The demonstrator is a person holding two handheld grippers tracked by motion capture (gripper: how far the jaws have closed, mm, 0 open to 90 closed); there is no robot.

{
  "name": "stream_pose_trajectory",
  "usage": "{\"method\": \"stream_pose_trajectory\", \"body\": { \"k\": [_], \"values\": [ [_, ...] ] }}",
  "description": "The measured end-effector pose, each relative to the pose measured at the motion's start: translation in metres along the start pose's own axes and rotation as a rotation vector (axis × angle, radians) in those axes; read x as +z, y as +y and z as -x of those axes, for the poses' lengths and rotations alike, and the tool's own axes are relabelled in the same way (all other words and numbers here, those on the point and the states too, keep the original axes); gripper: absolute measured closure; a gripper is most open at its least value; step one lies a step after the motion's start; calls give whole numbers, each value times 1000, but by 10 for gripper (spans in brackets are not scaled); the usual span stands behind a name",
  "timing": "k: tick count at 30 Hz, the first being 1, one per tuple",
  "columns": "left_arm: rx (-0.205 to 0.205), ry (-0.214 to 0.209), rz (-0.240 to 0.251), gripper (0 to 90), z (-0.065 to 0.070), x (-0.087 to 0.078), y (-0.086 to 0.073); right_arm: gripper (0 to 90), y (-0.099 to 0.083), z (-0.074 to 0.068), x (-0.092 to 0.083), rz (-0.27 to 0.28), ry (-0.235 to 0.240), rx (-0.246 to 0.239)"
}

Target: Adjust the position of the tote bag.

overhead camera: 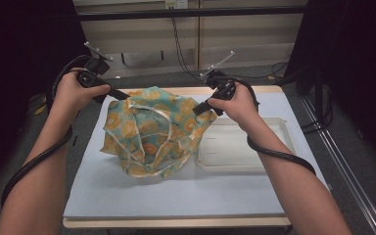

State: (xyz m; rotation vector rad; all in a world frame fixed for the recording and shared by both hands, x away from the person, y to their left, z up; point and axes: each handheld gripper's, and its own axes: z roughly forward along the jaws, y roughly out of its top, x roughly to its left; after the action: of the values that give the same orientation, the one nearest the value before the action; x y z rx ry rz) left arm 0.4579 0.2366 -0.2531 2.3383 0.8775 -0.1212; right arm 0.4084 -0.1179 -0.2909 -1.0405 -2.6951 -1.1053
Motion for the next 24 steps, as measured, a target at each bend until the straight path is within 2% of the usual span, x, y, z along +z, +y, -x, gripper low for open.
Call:
{"method": "stream_pose_trajectory", "body": {
  "k": [3,7,12,17,20,21,22,24],
  "values": [
    [-10,-6,6,869,1,2,-2,898,-1,0,2,-6,3,-4],
    [6,18,-43,852,0,6,-5,898,0,-1,3,-8,3,-6],
    [-20,5,-32,847,-5,11,-13,898,0,-1,4,-10,0,-10],
    [-14,13,-26,791,-6,2,-16,897,-1,-1,4,-13,4,-9],
    [-10,23,-18,701,-3,-5,-17,897,-1,-1,4,-16,4,-7],
    [-5,37,-13,701,-2,-7,-17,898,-1,-1,5,-16,2,-7],
    [16,55,-6,665,-2,-10,-17,898,-1,-1,5,-17,2,-8],
    [12,63,9,602,-1,-14,-18,898,-1,-2,5,-22,0,-9]
  ]
}}
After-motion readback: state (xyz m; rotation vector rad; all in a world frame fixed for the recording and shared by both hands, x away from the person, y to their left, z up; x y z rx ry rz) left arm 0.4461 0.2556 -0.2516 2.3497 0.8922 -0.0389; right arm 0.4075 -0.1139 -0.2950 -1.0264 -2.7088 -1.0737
